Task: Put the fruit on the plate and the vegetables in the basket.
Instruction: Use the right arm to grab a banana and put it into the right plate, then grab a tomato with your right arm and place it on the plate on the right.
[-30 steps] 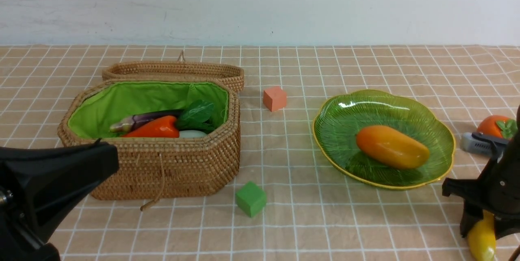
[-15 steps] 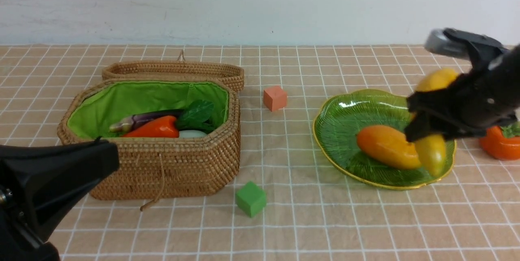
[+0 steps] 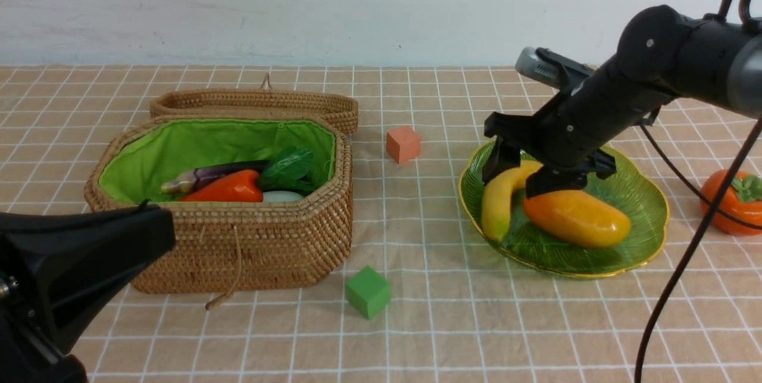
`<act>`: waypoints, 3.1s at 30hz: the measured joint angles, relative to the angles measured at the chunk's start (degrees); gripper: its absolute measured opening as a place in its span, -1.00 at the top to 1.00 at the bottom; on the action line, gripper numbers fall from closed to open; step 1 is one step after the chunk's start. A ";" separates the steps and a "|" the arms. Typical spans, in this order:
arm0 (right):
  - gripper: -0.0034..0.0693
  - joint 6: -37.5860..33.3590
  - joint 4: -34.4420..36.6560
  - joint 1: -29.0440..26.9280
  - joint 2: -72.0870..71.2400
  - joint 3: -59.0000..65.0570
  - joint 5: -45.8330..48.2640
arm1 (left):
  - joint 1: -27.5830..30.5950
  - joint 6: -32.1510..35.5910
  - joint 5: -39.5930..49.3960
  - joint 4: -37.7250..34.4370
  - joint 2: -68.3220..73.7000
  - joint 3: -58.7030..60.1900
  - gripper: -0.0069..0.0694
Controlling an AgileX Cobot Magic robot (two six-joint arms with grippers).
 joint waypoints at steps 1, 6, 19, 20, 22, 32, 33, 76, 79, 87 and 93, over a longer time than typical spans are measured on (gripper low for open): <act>-0.72 0.52 -0.11 -0.07 -0.13 -0.75 0.60 | 0.00 0.00 0.00 0.00 0.00 0.00 0.85; -0.82 1.21 -3.19 -1.51 -1.97 -4.84 7.40 | 0.00 0.00 0.17 0.00 0.00 0.00 0.85; -0.27 5.66 -20.00 -25.59 -6.88 -6.82 18.17 | 0.00 0.14 0.69 1.50 0.00 0.00 0.85; -0.31 4.42 -16.48 -28.27 -5.76 -6.82 17.50 | 0.00 0.14 0.73 1.50 0.00 0.00 0.85; -0.41 1.18 -11.31 -31.79 -3.58 -6.82 17.31 | 0.00 0.14 0.73 1.72 0.00 0.00 0.85; -0.73 -10.68 0.64 -40.25 6.15 -6.82 12.51 | 0.00 0.14 0.61 2.34 1.94 0.00 0.85; -0.73 -11.15 0.71 -40.37 6.88 -6.82 12.08 | 0.00 0.14 0.47 2.40 2.33 0.00 0.85; -0.51 -20.94 7.87 -29.85 0.75 -6.93 11.14 | 0.00 0.03 -3.27 5.73 4.68 0.00 0.85; -0.51 -20.99 8.48 -25.44 0.44 -7.05 11.33 | 0.00 0.03 -3.48 5.77 4.68 0.00 0.85; -0.63 -17.57 2.78 -18.67 6.26 -6.87 7.26 | 0.00 0.03 -3.48 6.18 4.68 0.00 0.85; -0.95 -16.54 2.00 -18.72 3.42 -6.87 7.79 | 0.00 0.03 -3.48 8.26 4.68 0.00 0.85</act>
